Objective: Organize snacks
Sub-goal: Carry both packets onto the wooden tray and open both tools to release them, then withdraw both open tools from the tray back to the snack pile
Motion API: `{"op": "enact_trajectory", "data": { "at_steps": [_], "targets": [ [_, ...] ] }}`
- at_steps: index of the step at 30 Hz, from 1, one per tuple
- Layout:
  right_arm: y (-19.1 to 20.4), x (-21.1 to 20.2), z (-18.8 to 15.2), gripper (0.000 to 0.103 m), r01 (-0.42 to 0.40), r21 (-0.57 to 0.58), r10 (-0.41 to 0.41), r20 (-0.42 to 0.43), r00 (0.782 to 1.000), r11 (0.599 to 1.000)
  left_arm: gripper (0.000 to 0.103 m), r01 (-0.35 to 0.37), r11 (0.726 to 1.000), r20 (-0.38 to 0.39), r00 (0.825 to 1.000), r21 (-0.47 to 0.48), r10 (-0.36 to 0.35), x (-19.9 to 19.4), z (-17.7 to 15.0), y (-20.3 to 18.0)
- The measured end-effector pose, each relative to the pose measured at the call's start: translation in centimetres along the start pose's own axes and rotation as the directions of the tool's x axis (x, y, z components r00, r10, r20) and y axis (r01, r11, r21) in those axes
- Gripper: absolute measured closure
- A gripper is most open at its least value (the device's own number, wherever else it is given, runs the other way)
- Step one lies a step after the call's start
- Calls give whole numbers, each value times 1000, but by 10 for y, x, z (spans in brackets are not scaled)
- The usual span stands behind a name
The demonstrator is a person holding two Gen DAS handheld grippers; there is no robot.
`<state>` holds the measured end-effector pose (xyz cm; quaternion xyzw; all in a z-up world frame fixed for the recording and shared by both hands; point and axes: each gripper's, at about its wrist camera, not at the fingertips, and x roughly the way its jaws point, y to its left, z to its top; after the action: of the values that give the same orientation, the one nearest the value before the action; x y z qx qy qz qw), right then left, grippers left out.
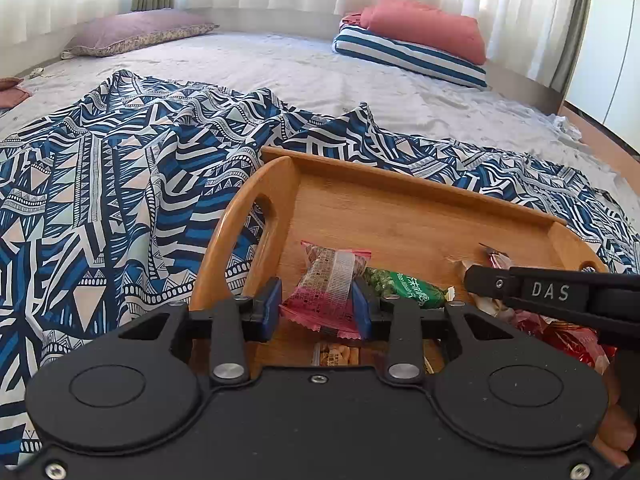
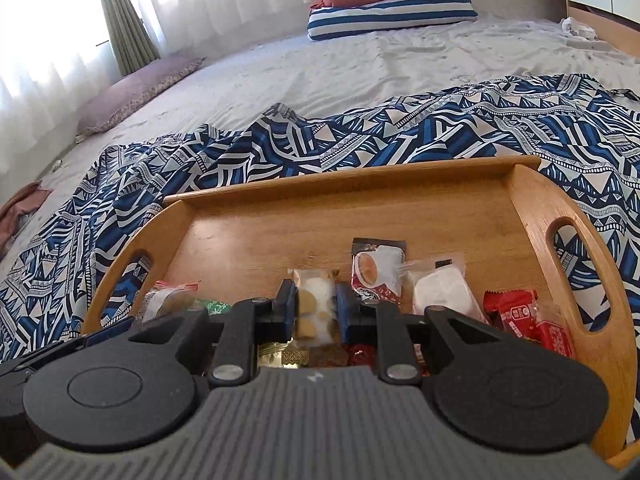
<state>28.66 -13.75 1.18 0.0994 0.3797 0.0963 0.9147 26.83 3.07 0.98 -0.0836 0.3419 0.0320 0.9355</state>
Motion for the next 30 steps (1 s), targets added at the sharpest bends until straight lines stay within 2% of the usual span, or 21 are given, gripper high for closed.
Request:
{"op": "enact_trajectory", "data": {
  "at_steps": [9,12,13,18,20,22,25,30],
  "targets": [
    [3,3,-3,78,5,-16,-5,-5,1000,1000,68,-1,1000,-3,1000,14,1,0,0,-1],
    [4,0,-2,71,7,-15,-7,0,1000,1000,67,3,1000,-8,1000,11,-3,-2,2,0],
    [4,-3,-2,65,5,-17,-5,7,1000,1000,64,-3,1000,-3,1000,10,3,-3,2,1],
    [9,-22,1,62,-12,-51,14,40,999,999,50,-6,1000,23,1000,19,6,-18,4,3],
    [11,-33,1,53,-20,-67,23,52,998,998,45,-4,1000,32,999,24,3,-27,5,5],
    [12,-45,1,52,-30,-86,35,65,997,996,31,8,1000,43,999,28,-9,-37,6,8],
    [14,-63,-4,44,-32,-124,43,86,995,992,15,41,998,63,997,44,-44,-56,3,13],
    [12,-91,-22,34,-35,-169,54,109,993,985,12,57,992,69,995,113,-65,-83,-11,14]
  ]
}}
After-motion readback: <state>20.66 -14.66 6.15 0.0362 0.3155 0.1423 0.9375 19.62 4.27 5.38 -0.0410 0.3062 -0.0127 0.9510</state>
